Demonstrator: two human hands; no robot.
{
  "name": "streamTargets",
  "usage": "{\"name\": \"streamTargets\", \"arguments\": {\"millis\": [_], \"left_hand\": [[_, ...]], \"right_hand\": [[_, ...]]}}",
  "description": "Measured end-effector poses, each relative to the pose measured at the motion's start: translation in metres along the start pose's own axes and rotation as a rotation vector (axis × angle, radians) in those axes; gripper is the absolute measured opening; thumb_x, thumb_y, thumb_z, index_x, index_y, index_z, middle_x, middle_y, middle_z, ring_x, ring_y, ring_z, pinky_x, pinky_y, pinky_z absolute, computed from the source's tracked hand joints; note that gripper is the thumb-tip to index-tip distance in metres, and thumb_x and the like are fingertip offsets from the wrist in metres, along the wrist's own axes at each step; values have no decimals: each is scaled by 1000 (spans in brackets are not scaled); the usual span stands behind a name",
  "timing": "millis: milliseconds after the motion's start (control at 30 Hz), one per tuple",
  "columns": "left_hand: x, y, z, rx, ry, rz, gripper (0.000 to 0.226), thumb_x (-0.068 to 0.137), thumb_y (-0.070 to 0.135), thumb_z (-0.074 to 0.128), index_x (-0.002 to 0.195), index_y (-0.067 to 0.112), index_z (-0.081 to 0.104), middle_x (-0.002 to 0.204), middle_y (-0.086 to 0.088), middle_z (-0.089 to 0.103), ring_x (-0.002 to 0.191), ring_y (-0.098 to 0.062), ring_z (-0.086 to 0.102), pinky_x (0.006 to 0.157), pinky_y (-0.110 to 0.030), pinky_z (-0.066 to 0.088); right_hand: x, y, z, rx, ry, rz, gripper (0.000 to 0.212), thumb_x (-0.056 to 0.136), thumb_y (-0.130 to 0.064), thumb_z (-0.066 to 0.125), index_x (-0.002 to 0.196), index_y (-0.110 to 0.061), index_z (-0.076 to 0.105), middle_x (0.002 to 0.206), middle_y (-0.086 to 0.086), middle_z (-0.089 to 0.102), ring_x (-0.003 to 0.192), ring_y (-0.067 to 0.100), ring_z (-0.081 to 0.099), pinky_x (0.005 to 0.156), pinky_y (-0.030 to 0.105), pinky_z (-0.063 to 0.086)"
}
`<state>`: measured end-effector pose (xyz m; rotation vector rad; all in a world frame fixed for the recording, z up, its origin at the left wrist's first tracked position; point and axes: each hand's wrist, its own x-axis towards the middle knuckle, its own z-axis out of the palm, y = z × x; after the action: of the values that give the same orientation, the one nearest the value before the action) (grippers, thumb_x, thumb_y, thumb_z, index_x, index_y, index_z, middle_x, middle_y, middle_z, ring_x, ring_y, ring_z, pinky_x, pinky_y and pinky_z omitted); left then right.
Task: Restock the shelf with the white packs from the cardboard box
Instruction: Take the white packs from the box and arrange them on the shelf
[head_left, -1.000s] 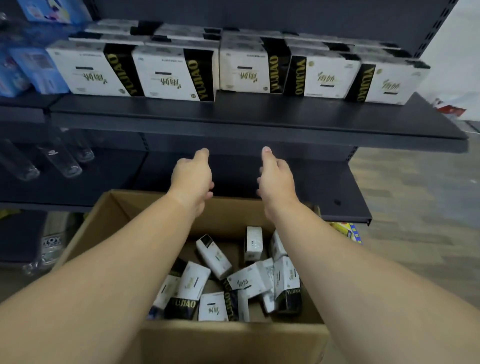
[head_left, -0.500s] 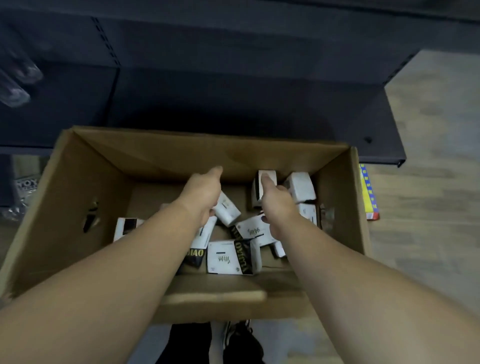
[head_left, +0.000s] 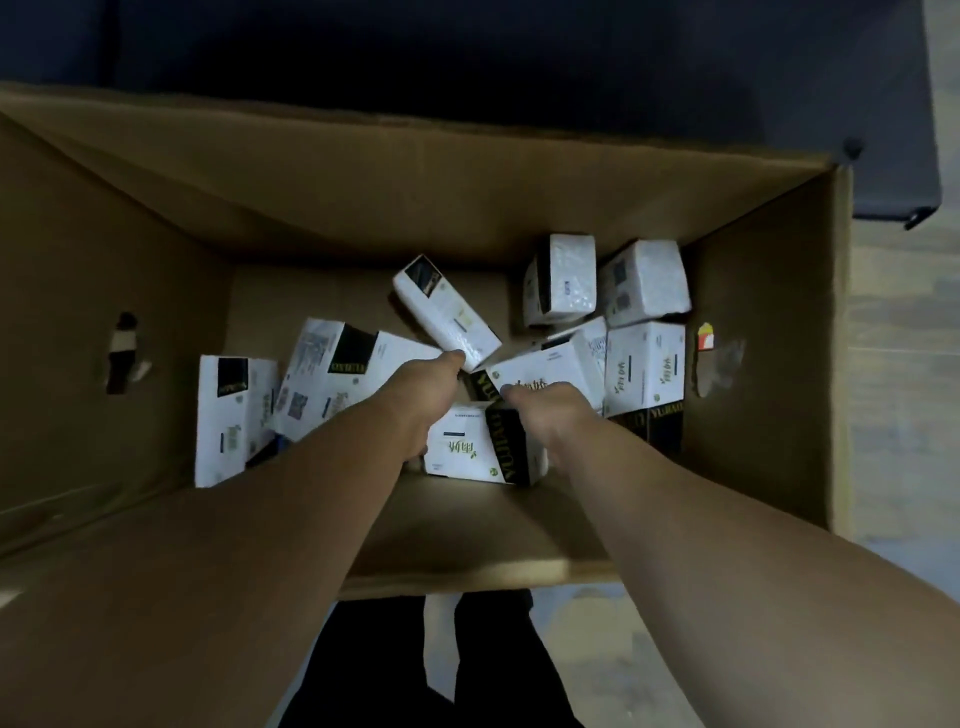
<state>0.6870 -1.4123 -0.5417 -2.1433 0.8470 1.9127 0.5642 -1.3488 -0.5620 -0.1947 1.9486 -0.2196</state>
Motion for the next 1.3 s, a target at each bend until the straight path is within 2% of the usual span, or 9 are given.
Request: {"name": "streamTargets", "arguments": {"millis": [167,267,333,433,667,933,1033,1133,1300], "left_hand": [[18,-9,7,11,-51,-77,45,90,56,49,110,16,59,106,-10,68,94,-30,65,90,-46,52],[21,-12,5,6,-48,-94,30,97,46,49,89,18,53,86,-6,63,72,-19,58,57,-27,54],[19,-13,2,9,-40,-85,30,100,41,48,81,17,47,75,-3,55,61,-15,50,29,-17,39],[18,-12,-1,-7,-49,-83,27,101,37,48,85,16,48,75,-3,52,60,-15,47,20,-15,29],[13,-5,-3,29,-49,-72,27,100,43,46,106,16,48,75,-3,52,61,-16,48,23,-15,32],[-9,6,-7,14,38,10,26,102,45,41,104,20,46,72,2,43,64,-14,40,79,-34,37],[-23,12,-1,-5,40,70,36,102,47,40,86,16,49,74,2,48,64,-12,44,69,-32,39],[-40,21,2,-66,41,127,40,101,51,39,103,16,58,83,1,61,66,-10,49,52,-29,30],[-74,32,6,-114,96,287,54,98,58,39,120,14,63,97,-3,71,68,-14,57,54,-28,31]], "right_hand": [[24,11,14,-63,-43,57,38,87,-34,70,117,-11,63,118,9,63,101,28,59,90,37,52],[31,17,19,-78,-67,68,13,87,-28,72,86,-26,60,119,10,62,107,31,60,92,40,53],[37,19,24,-97,-77,85,21,83,-32,77,98,-26,62,120,9,62,107,31,61,93,42,54],[51,24,33,-101,-42,130,79,63,-43,83,130,-13,53,119,10,62,105,30,62,90,44,56],[51,24,40,-84,-33,96,89,58,-49,83,130,-11,48,122,14,57,98,35,64,65,48,62],[17,0,-6,61,-32,-102,46,74,-32,79,108,-12,53,100,9,68,86,26,68,77,48,60],[-4,-7,-31,127,-48,-182,37,82,-31,74,105,-14,50,98,5,65,82,20,65,66,37,58],[-25,-9,-51,234,-59,-262,27,85,-29,71,102,-15,56,95,3,70,76,16,66,53,24,47],[-59,-11,-87,421,-68,-371,29,85,-33,72,107,-16,62,88,3,76,75,20,73,78,36,59]]}}
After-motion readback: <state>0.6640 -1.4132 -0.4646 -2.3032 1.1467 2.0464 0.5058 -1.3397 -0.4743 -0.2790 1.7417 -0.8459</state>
